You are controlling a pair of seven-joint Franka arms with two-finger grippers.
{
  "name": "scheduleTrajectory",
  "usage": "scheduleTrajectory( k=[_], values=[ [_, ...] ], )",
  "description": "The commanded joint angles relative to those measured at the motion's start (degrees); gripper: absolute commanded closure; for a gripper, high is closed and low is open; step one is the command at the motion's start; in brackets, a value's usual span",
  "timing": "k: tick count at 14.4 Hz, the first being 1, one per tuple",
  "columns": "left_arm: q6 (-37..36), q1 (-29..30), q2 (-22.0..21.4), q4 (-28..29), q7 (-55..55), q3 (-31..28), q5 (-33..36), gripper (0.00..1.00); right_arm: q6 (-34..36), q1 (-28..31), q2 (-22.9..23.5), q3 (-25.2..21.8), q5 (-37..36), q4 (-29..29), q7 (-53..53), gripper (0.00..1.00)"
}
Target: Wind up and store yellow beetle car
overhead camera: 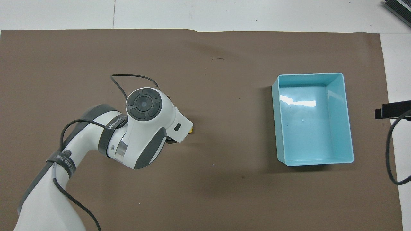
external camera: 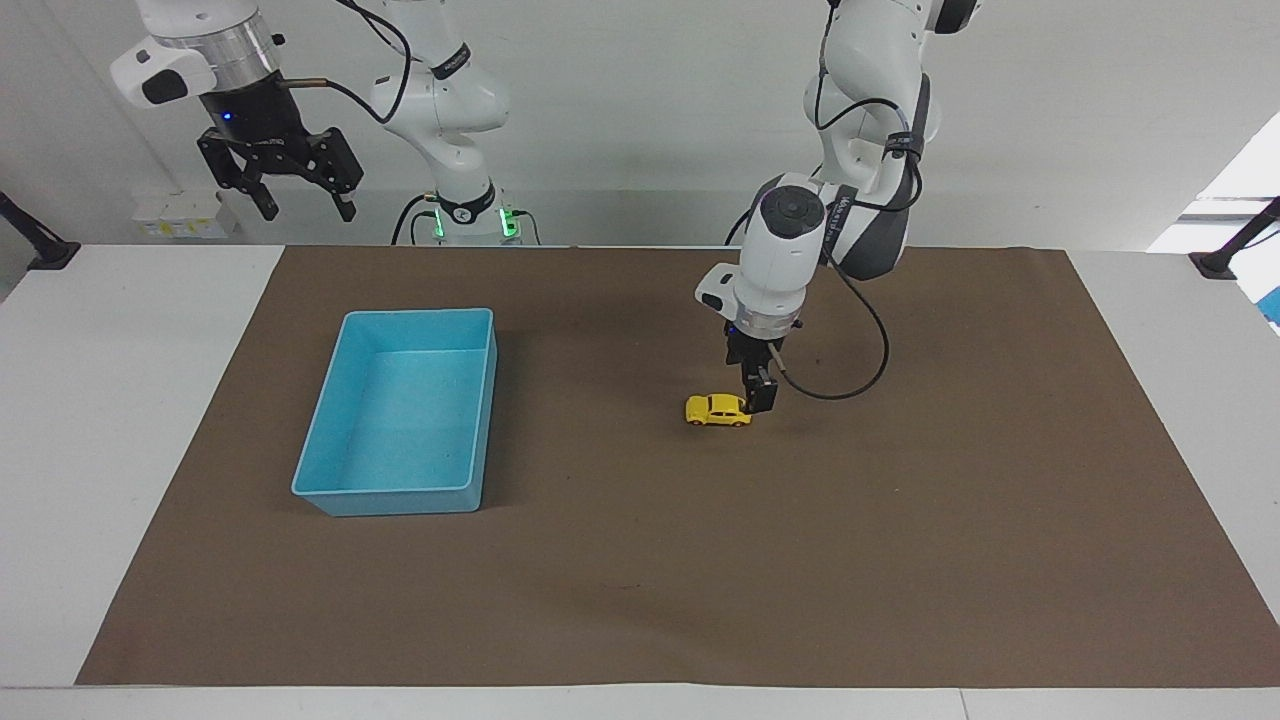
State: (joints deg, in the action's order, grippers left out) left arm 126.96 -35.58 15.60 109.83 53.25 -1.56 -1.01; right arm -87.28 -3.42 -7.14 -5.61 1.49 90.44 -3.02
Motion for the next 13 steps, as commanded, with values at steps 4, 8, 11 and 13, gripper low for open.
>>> scheduleTrajectory(
  k=[4, 8, 11, 13],
  values=[
    [4.3, -3.4, 4.3, 0.8, -3.8, -1.3, 6.2, 0.0, 0.5, 0.3, -1.1, 0.2, 0.4, 1.0, 0.8, 0.0],
    [4.3, -3.6, 4.4, 0.8, -3.9, -1.3, 7.5, 0.0, 0.5, 0.3, -1.1, 0.2, 0.4, 1.1, 0.8, 0.0],
    [3.8, -3.6, 4.3, 0.6, -4.1, -1.4, 8.1, 0.55, 0.5, 0.3, -1.1, 0.2, 0.4, 1.0, 0.8, 0.0],
    [4.2, -2.9, 4.5, 0.5, -4.0, -1.2, 8.4, 1.0, 0.5, 0.3, -1.1, 0.2, 0.4, 1.0, 0.8, 0.0]
  ],
)
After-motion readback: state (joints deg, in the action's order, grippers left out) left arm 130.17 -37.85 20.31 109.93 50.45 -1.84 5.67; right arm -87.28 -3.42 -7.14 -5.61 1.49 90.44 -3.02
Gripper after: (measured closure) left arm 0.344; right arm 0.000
